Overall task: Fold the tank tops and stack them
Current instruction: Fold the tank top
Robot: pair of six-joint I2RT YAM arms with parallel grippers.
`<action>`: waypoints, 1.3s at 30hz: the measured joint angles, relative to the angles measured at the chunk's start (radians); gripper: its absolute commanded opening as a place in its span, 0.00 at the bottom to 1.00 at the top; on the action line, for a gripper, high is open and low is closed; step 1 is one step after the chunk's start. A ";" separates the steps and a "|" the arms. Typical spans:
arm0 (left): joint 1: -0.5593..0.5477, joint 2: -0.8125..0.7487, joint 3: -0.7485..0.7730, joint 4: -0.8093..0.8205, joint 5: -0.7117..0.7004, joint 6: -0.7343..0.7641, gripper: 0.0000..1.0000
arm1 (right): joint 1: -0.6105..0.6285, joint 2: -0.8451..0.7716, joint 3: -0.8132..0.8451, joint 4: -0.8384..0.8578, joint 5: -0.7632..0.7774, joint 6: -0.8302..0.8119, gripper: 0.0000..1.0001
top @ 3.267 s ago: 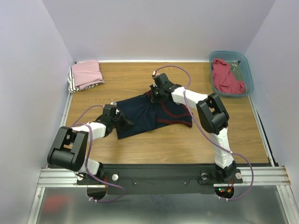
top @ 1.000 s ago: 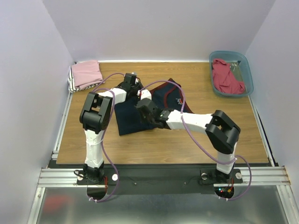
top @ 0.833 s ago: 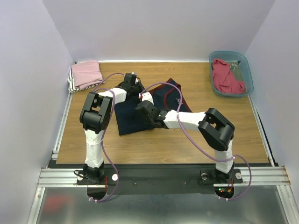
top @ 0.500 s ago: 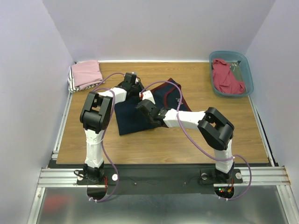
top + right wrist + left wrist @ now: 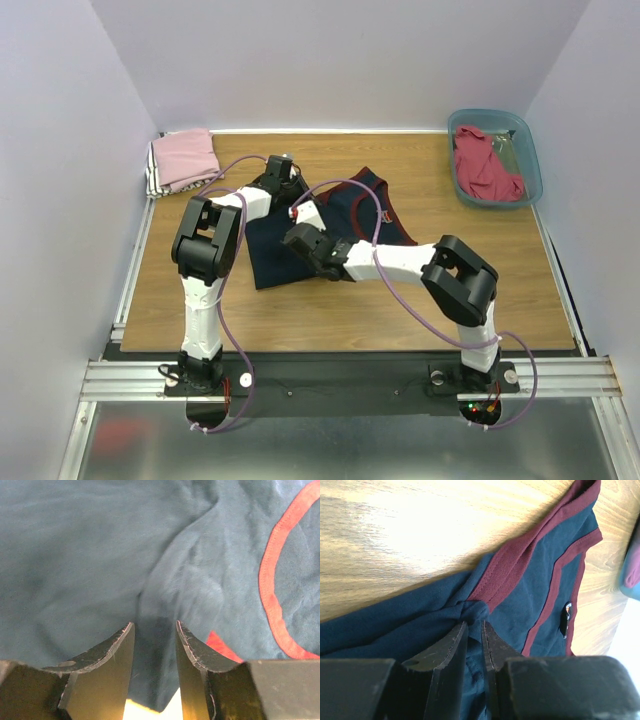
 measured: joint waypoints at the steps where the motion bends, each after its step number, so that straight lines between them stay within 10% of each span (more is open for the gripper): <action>1: 0.000 0.000 0.000 0.000 0.000 0.000 0.29 | 0.015 0.001 0.007 -0.008 0.013 -0.004 0.43; 14: 0.003 0.003 0.002 0.000 0.008 0.000 0.29 | 0.051 0.074 0.081 -0.064 0.109 -0.019 0.43; 39: 0.013 0.007 0.004 0.001 0.013 0.008 0.29 | 0.016 -0.007 0.033 -0.096 0.103 0.024 0.06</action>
